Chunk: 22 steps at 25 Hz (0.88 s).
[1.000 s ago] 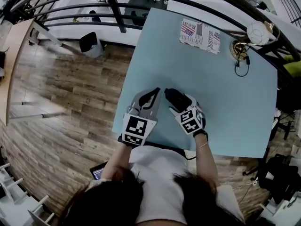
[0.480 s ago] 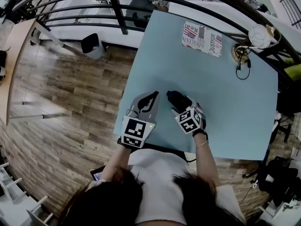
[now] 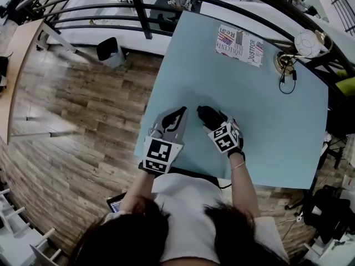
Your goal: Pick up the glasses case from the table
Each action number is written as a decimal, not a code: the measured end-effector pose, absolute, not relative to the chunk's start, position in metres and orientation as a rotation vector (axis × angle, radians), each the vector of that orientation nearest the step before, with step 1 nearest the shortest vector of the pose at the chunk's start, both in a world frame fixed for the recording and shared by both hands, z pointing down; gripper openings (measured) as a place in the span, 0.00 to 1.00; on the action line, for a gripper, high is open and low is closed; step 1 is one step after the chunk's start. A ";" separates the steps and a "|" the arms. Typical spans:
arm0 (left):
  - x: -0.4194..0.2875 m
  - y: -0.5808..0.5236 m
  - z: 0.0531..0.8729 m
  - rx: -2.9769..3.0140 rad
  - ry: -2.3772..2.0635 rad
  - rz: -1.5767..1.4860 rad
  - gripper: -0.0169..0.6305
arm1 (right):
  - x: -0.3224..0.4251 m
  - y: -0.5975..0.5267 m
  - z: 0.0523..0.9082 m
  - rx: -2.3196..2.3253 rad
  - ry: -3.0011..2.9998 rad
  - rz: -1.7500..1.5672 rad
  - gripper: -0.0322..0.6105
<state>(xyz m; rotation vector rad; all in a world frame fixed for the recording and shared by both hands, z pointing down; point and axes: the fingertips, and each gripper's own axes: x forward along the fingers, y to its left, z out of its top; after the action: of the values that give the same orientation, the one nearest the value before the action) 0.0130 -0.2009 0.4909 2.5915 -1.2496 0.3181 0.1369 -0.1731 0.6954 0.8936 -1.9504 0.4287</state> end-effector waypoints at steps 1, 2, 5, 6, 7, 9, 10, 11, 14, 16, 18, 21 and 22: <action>0.013 -0.202 0.491 2.590 -1.251 0.317 0.11 | 0.137 -0.174 0.696 0.891 -1.954 0.431 0.61; 0.012 -0.202 0.491 2.590 -1.253 0.316 0.11 | 0.136 -0.174 0.697 0.887 -1.957 0.435 0.61; 0.012 -0.204 0.490 2.592 -1.255 0.312 0.11 | 0.136 -0.173 0.698 0.870 -1.961 0.450 0.61; 0.012 -0.204 0.489 2.593 -1.256 0.311 0.11 | 0.135 -0.173 0.698 0.864 -1.963 0.454 0.61; 0.013 -0.204 0.489 2.594 -1.257 0.310 0.11 | 0.135 -0.173 0.698 0.859 -1.965 0.459 0.61; 0.014 -0.204 0.489 2.596 -1.257 0.309 0.11 | 0.135 -0.173 0.700 0.852 -1.974 0.479 0.61; 0.014 -0.204 0.489 2.596 -1.257 0.310 0.11 | 0.136 -0.173 0.701 0.849 -1.979 0.491 0.61; 0.015 -0.204 0.488 2.597 -1.257 0.311 0.11 | 0.136 -0.174 0.701 0.845 -1.983 0.500 0.61; 0.016 -0.205 0.487 2.599 -1.254 0.313 0.11 | 0.135 -0.177 0.694 0.838 -1.992 0.508 0.60; 0.018 -0.205 0.486 2.602 -1.253 0.311 0.11 | 0.137 -0.178 0.694 0.837 -2.007 0.515 0.60; 0.017 -0.207 0.485 2.604 -1.254 0.312 0.11 | 0.138 -0.178 0.694 0.831 -2.011 0.522 0.60; 0.015 -0.209 0.484 2.604 -1.263 0.313 0.11 | 0.137 -0.178 0.694 0.825 -2.019 0.529 0.60; 0.015 -0.210 0.483 2.604 -1.266 0.313 0.11 | 0.137 -0.178 0.694 0.826 -2.022 0.530 0.60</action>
<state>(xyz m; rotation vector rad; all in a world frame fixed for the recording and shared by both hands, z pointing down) 0.0153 -0.2097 0.4834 2.6041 -1.2655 0.3130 0.1365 -0.1779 0.6942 0.8257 -2.0220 0.5298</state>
